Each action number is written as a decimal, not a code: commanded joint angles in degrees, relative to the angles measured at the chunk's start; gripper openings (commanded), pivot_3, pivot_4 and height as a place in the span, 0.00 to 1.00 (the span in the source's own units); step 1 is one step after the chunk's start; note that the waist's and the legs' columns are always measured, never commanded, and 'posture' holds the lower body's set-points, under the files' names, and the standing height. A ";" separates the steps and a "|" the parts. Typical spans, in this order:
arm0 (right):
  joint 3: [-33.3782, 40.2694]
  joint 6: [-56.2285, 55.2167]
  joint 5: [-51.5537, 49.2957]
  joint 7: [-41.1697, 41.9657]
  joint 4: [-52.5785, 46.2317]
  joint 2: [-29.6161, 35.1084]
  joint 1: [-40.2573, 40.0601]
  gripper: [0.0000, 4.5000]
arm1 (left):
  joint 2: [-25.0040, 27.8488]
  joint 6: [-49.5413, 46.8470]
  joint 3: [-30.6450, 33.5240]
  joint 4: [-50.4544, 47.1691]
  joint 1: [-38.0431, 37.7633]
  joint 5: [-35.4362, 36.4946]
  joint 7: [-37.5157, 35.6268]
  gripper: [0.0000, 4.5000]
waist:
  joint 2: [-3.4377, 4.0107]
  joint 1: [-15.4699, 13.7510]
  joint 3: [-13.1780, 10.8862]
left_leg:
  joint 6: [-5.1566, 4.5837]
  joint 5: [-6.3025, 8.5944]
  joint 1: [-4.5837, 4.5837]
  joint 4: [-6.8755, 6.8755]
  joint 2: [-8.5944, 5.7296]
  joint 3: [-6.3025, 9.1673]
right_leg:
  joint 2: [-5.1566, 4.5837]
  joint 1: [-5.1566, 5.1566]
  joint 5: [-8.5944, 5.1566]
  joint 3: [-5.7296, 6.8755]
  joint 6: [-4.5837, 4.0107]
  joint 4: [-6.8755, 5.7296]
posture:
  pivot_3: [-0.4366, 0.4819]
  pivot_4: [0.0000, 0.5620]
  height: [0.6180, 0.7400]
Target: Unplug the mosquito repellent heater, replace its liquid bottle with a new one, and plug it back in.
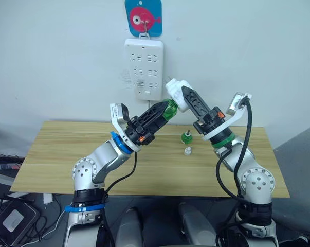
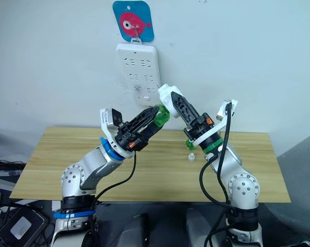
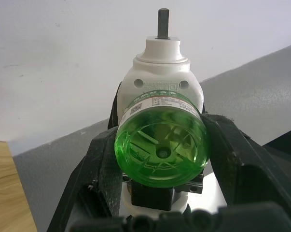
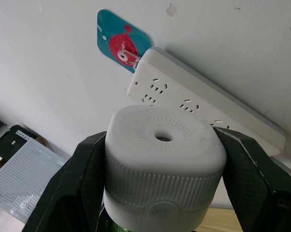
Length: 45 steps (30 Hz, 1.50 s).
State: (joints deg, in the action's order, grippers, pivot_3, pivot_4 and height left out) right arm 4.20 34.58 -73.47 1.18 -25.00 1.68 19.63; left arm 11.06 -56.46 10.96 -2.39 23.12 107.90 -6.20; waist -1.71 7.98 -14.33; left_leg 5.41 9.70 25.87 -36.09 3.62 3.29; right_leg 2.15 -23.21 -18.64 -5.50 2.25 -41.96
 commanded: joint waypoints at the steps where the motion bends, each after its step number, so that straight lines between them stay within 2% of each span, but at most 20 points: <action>1: -0.41 -0.10 -1.43 1.60 -1.62 -0.04 1.11 0.67 | 0.67 -0.01 -1.02 -2.43 -0.07 0.29 -0.91 0.52 | 0.00 0.00 0.00 | 0.00 0.00 0.00 0.00 0.00 0.00 | 0.00 0.00 0.00 0.00 0.00 0.00 | 0.26 0.31 0.71; 4: -0.40 -0.06 -1.85 1.74 -1.75 0.01 0.94 0.67 | 0.75 0.77 -1.02 -1.49 -0.25 0.86 -0.20 0.52 | 0.00 0.00 0.01 | 0.00 0.00 0.00 0.00 0.00 0.00 | 0.00 0.00 0.00 0.00 0.00 0.00 | 0.26 0.31 0.71; 6: -0.30 -0.12 -2.31 1.65 -1.96 -0.06 0.76 0.67 | 1.02 1.54 -0.47 -0.64 -0.15 0.29 0.24 0.68 | 0.00 0.00 0.02 | 0.00 0.00 0.00 0.00 0.00 0.00 | 0.00 0.00 0.00 0.00 0.00 0.00 | 0.26 0.31 0.71; 8: -0.23 -0.19 -2.60 1.58 -2.10 -0.13 0.61 0.67 | 1.51 1.54 -0.21 -0.39 -0.12 -0.14 -0.04 0.80 | 0.00 0.01 0.02 | 0.00 0.00 0.00 0.00 0.00 0.00 | 0.00 0.00 0.00 0.00 0.00 0.00 | 0.26 0.31 0.71; 10: -0.16 -0.22 -2.52 1.59 -2.40 0.16 0.29 0.67 | 4.88 1.50 -0.07 -2.38 -1.41 -6.62 -1.98 0.95 | 0.01 0.07 0.04 | 0.00 0.00 0.00 0.00 0.01 0.00 | 0.00 0.00 0.00 0.00 0.00 0.00 | 0.25 0.31 0.71; 11: -0.09 -0.29 -2.19 1.53 -2.61 0.50 0.19 0.67 | 6.56 1.50 0.53 -3.24 -2.37 -8.61 -2.96 1.00 | 0.01 0.13 0.04 | 0.00 0.00 -0.01 0.01 0.01 0.00 | 0.01 0.00 0.00 0.00 -0.01 0.00 | 0.25 0.31 0.71; 13: -0.25 -0.49 0.82 1.38 -3.31 2.29 0.24 0.67 | 9.00 2.53 2.20 -4.46 -4.04 -10.87 -4.36 1.00 | 0.05 0.22 0.06 | 0.00 0.00 -0.02 0.03 0.02 -0.01 | 0.01 -0.01 0.00 -0.03 -0.01 -0.01 | 0.25 0.32 0.71; 16: -2.46 0.06 9.94 2.07 -5.43 8.32 1.99 0.67 | 16.19 8.48 2.49 -8.81 -5.60 -27.04 -9.95 1.00 | 0.06 0.14 0.06 | 0.00 0.00 -0.02 0.04 0.03 -0.01 | 0.01 -0.04 -0.02 -0.02 0.02 0.00 | 0.26 0.33 0.71; 19: -4.32 -0.43 16.13 3.03 -7.00 12.05 1.80 0.67 | 20.67 14.47 3.10 -9.26 -5.28 -37.95 -13.53 1.00 | 0.05 -0.11 0.07 | 0.01 0.00 -0.02 0.04 0.02 -0.03 | 0.02 -0.06 -0.04 -0.04 0.05 -0.01 | 0.27 0.33 0.71; 22: -5.43 -0.93 20.11 4.06 -8.09 13.47 0.70 0.67 | 23.51 18.11 3.29 -8.58 -4.61 -45.04 -17.37 1.00 | 0.05 -0.18 0.06 | 0.01 0.00 -0.01 0.06 0.01 -0.05 | 0.00 -0.06 -0.04 -0.04 0.05 0.01 | 0.28 0.33 0.71; 25: -7.50 -2.54 27.40 6.52 -9.53 16.50 0.10 0.67 | 28.38 22.10 2.05 -6.02 -3.18 -53.53 -24.85 1.00 | 0.04 -0.18 0.06 | 0.00 0.00 0.01 0.05 0.00 -0.06 | -0.02 -0.06 -0.04 -0.05 0.05 0.03 | 0.29 0.34 0.71; 28: -10.48 -5.08 35.30 9.79 -10.71 20.04 0.22 0.67 | 30.66 24.22 0.24 -1.19 0.35 -58.31 -31.72 1.00 | 0.04 -0.23 0.06 | 0.01 0.00 -0.01 0.06 0.00 -0.06 | -0.02 -0.06 -0.13 -0.04 0.21 0.02 | 0.28 0.34 0.71; 31: -12.15 -5.93 39.18 12.27 -12.08 21.88 -0.08 0.67 | 31.06 26.98 -2.50 5.87 6.31 -63.52 -38.60 1.00 | 0.04 -0.38 0.06 | 0.00 0.00 -0.01 0.05 0.00 -0.07 | -0.02 -0.06 -0.14 -0.03 0.22 0.03 | 0.28 0.34 0.71; 37: -12.62 -4.46 42.07 14.19 -15.04 23.00 -1.47 0.67 | 27.32 36.31 -6.25 23.70 19.12 -73.83 -46.34 1.00 | 0.03 -0.18 0.06 | 0.00 0.00 0.01 0.05 0.00 -0.07 | -0.01 -0.07 -0.13 -0.01 0.21 0.03 | 0.26 0.36 0.71; 45: -11.86 -1.87 42.43 13.41 -17.28 21.66 -1.98 0.67 | 22.62 40.91 -5.75 36.43 29.12 -78.71 -52.84 1.00 | 0.01 0.09 0.04 | 0.00 0.00 0.01 0.05 0.01 -0.06 | 0.00 -0.07 -0.01 -0.01 0.00 0.01 | 0.22 0.38 0.71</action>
State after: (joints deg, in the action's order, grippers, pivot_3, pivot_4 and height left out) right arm -8.91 32.95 -30.68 14.71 -38.95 23.72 17.36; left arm 33.52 -17.07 4.21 33.57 50.16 29.85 -57.77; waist -1.70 8.07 -14.29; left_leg 5.40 9.71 25.88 -36.04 3.63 3.23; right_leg 2.16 -23.28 -18.65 -5.51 2.25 -41.95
